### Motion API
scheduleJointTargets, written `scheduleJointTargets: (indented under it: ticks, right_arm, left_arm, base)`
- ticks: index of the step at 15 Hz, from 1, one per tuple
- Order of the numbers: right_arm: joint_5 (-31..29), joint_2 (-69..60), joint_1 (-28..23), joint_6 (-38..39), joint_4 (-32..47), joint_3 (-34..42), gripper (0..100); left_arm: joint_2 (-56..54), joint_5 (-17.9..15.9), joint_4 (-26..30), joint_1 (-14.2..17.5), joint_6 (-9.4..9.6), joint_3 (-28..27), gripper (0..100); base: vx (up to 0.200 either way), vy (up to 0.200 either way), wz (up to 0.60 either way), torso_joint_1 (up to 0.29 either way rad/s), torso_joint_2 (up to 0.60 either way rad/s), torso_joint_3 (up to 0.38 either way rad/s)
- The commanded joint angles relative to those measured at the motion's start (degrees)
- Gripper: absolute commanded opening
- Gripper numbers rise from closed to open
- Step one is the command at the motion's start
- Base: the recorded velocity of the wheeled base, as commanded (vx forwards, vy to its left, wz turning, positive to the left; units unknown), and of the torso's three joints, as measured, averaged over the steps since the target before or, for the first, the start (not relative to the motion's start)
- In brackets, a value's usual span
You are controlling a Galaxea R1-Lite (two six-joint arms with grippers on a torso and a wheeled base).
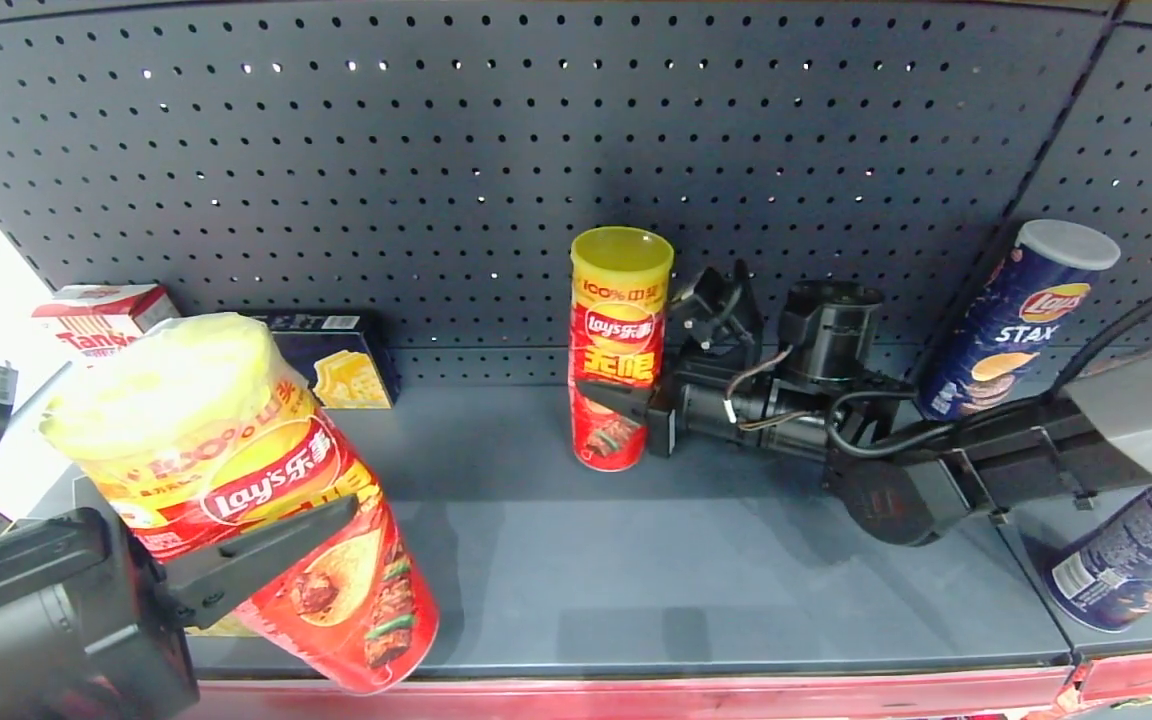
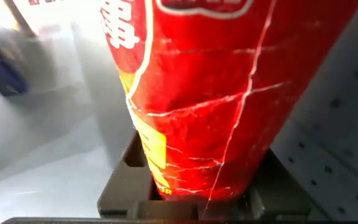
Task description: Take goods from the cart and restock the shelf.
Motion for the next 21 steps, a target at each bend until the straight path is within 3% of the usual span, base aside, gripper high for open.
scheduleJointTargets:
  ticks: [1,5,10,21]
  right_arm:
    - [-0.02,-9.57,0.75,-0.01,-0.22,6.58,0]
    - [-1.77,-20.30,4.61,-0.18,-1.54,20.65,0]
    - [-4.24,-20.30,7.51,-0.27,-15.60,36.38,0]
    - [-1.25,-12.39,5.58,-0.27,-19.21,37.61,0]
  left_arm:
    - [-0.02,0.00,0.01,-0.01,-0.02,-0.12,0]
    - [0.07,0.00,0.01,0.08,-0.02,-0.21,0]
    - [0.16,0.00,0.01,-0.10,-0.02,-0.65,0]
    - [0.16,0.08,0.01,-0.01,-0.02,-0.65,0]
  base:
    - [0.000,0.000,0.00,0.000,0.00,0.000]
    - [0.000,0.000,0.00,0.000,0.00,0.000]
    - [0.000,0.000,0.00,0.000,0.00,0.000]
    - [0.000,0.000,0.00,0.000,0.00,0.000]
